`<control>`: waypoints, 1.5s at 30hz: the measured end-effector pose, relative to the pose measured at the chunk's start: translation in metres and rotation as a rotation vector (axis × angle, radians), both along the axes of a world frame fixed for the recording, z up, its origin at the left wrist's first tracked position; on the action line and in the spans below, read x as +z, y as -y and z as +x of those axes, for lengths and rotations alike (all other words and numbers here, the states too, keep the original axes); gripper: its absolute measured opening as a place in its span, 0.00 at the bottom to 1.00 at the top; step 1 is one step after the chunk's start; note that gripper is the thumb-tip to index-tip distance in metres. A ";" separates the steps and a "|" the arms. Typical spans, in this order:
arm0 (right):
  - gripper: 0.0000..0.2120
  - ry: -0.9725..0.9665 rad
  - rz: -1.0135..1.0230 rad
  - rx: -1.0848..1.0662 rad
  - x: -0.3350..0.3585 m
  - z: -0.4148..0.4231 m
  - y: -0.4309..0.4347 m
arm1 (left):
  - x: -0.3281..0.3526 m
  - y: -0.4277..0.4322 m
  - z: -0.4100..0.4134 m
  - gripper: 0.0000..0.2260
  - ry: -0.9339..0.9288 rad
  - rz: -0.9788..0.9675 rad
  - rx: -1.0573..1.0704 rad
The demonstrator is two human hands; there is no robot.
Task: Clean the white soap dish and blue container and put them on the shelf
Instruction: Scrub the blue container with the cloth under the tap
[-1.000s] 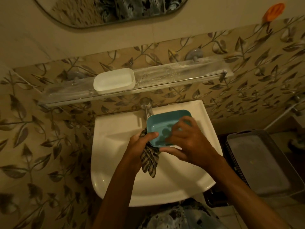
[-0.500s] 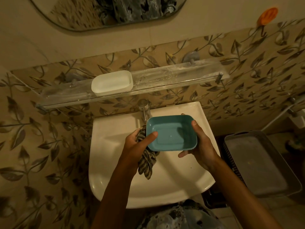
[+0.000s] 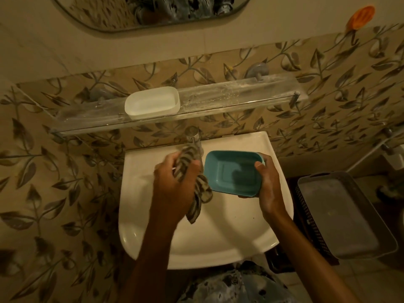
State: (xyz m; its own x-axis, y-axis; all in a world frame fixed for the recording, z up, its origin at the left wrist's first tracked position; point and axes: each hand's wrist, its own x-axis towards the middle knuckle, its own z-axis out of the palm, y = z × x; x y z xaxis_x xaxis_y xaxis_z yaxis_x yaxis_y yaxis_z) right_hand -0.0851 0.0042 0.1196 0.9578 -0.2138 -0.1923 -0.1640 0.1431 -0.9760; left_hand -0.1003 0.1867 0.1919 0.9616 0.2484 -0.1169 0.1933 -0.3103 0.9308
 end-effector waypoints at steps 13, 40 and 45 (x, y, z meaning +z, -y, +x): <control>0.18 0.273 -0.287 0.100 -0.012 -0.029 -0.027 | -0.042 0.055 -0.003 0.08 -0.030 0.316 -0.215; 0.19 0.377 -0.143 0.126 -0.017 -0.038 -0.008 | -0.028 0.066 -0.027 0.22 -0.217 0.913 -0.394; 0.20 0.439 -0.190 0.127 -0.019 -0.037 -0.007 | -0.027 0.061 -0.027 0.16 -0.271 0.832 -0.448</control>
